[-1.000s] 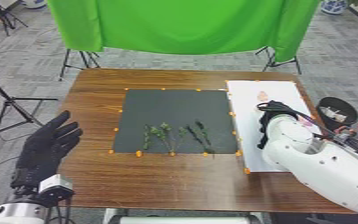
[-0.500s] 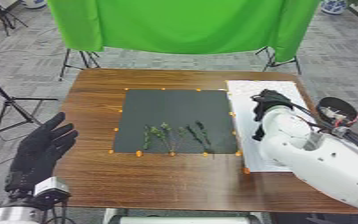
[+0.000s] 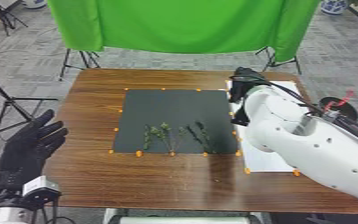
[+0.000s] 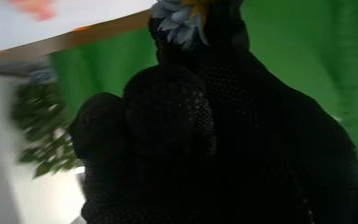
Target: Arrange flowers
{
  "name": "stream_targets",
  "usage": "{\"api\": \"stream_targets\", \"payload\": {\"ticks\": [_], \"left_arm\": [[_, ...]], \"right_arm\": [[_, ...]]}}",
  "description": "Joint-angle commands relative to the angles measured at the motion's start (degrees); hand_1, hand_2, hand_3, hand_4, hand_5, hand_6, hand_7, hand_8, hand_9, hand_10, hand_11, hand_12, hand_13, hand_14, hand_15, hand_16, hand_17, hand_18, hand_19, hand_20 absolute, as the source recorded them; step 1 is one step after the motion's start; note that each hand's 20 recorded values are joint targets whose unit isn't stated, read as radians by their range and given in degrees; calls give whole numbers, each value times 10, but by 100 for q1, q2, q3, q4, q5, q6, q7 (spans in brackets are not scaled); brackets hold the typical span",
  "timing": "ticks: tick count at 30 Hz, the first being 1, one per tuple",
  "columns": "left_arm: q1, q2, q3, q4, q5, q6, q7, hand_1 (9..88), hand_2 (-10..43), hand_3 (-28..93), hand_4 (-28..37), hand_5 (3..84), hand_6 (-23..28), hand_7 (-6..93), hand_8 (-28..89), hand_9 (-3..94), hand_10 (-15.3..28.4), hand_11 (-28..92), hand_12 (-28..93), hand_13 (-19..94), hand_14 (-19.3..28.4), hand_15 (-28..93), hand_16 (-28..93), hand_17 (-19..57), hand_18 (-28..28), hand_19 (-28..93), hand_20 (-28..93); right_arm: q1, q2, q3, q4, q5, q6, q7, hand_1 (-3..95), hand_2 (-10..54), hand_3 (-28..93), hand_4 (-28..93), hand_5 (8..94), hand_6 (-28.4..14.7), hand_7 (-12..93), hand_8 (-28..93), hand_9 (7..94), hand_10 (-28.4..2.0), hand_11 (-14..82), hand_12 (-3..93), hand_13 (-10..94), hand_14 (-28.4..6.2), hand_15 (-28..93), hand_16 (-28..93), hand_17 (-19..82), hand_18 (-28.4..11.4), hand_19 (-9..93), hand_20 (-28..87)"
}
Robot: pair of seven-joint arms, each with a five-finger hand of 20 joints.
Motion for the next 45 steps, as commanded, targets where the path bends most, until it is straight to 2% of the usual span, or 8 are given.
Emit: {"api": "stream_targets", "payload": {"ticks": [1,7,12,19,23,29,38,45], "left_arm": [[545,-344,-386,-86,-178,272,250,302,72,655,-207,386,101,96,-77,317,188,284,107,175,234,476,-111,-102,203,418,72],[829,-484,-565,-120,-333,516,477,298,72,653,-208,385,101,96,-77,316,187,283,107,175,234,476,-111,-103,205,419,73],[413,-687,-385,-25,18,367,-1,295,69,655,-207,385,100,97,-77,316,187,282,107,175,235,476,-111,-102,206,421,74],[-163,-796,-18,129,200,252,-180,295,68,655,-210,386,101,96,-77,316,187,281,108,174,236,478,-111,-102,206,423,77],[-490,-901,99,199,463,86,-497,295,68,657,-210,386,101,96,-77,316,188,282,108,175,236,477,-112,-102,206,422,78],[-683,-971,127,234,549,9,-624,299,69,654,-208,386,101,96,-76,317,188,283,108,175,236,477,-112,-102,206,422,78],[-761,-782,248,272,420,36,-483,301,69,653,-207,386,102,96,-77,317,188,283,108,175,236,477,-112,-101,205,422,77],[-329,-678,-88,222,420,-33,-598,302,70,654,-207,386,101,97,-77,317,188,283,108,175,236,478,-112,-100,205,422,77]], "right_arm": [[455,-1268,-357,-170,82,-206,-457,632,-95,751,-260,758,-24,313,128,892,-82,129,361,858,-17,658,165,610,-125,932,287],[560,-2118,-778,75,-5,-305,-757,630,-95,752,-258,759,-24,312,129,892,-80,131,362,856,-16,663,167,610,-125,932,295],[510,-2619,-1043,336,-119,-410,-885,628,-95,752,-258,756,-23,315,129,891,-79,134,364,855,-16,666,167,609,-125,932,302],[341,-3190,-1295,1045,-124,-584,-1061,623,-95,755,-258,755,-23,318,125,890,-77,136,363,854,-15,668,168,607,-125,932,308],[274,-3343,-1362,1355,-94,-451,-953,621,-95,754,-255,749,-21,325,124,888,-75,138,363,853,-16,670,168,606,-124,932,311],[257,-3430,-1491,1581,-188,-325,-891,621,-95,752,-256,745,-19,330,117,885,-73,139,361,850,-16,673,168,600,-124,932,315],[426,-3557,-1609,1896,107,169,-711,616,-95,733,-260,732,-16,325,93,881,-69,128,347,849,-11,675,166,602,-119,932,323],[593,-3709,-1655,1959,325,339,-571,599,-95,726,-261,725,-15,320,84,877,-74,121,340,847,-10,677,165,602,-118,932,327]]}}
